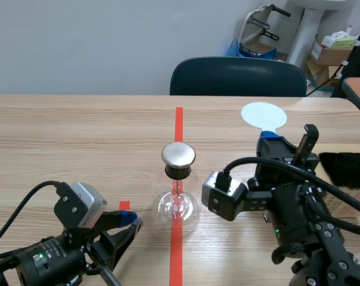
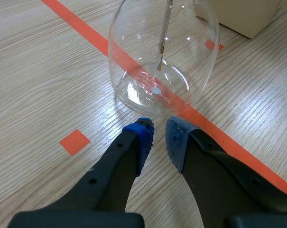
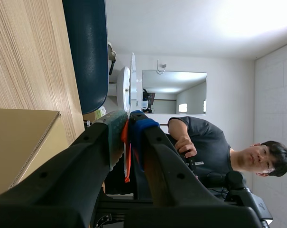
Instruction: Do the electroscope experiment
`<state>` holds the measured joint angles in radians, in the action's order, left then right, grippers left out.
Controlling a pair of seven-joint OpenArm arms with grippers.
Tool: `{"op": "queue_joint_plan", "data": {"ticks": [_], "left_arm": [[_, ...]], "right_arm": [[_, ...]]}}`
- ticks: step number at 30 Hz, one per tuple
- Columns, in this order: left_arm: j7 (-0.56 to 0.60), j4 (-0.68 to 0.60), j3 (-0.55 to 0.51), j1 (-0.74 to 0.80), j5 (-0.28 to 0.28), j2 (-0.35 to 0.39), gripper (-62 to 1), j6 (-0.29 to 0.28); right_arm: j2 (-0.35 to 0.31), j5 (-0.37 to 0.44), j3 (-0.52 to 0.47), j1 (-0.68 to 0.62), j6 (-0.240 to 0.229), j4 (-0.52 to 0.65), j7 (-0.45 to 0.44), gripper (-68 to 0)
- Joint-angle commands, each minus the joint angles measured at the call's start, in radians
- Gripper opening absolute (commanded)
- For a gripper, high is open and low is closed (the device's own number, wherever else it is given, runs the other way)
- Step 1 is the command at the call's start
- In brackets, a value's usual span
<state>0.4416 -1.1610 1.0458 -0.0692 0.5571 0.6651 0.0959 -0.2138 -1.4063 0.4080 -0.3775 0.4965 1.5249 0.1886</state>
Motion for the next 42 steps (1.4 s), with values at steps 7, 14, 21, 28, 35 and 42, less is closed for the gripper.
{"op": "queue_joint_plan", "data": {"ticks": [7,14,21,28,35,42], "left_arm": [[0.014,-0.025,-0.006,0.000,-0.001,-0.005,-49.3,-0.005],[0.014,-0.025,-0.006,0.000,-0.001,-0.005,-49.3,-0.005],[0.011,-0.025,-0.006,0.002,-0.001,-0.005,-49.3,-0.005],[0.010,-0.025,-0.006,0.003,-0.001,-0.005,-49.3,-0.005],[0.010,-0.025,-0.006,0.003,-0.001,-0.005,-49.3,-0.005],[0.011,-0.025,-0.006,0.003,-0.001,-0.005,-49.3,-0.005]], "right_arm": [[-0.011,-0.005,0.001,0.012,0.010,0.002,0.004,-66.5],[-0.011,-0.005,0.001,0.012,0.010,0.002,-0.042,-66.5],[-0.011,-0.005,0.001,0.012,0.010,0.002,-0.184,-66.5],[-0.010,-0.005,0.001,0.012,0.010,0.003,-0.375,-66.5],[-0.010,-0.005,0.001,0.012,0.011,0.003,-0.540,-66.5],[-0.010,-0.005,0.001,0.006,0.011,0.003,-0.610,-66.5]]}}
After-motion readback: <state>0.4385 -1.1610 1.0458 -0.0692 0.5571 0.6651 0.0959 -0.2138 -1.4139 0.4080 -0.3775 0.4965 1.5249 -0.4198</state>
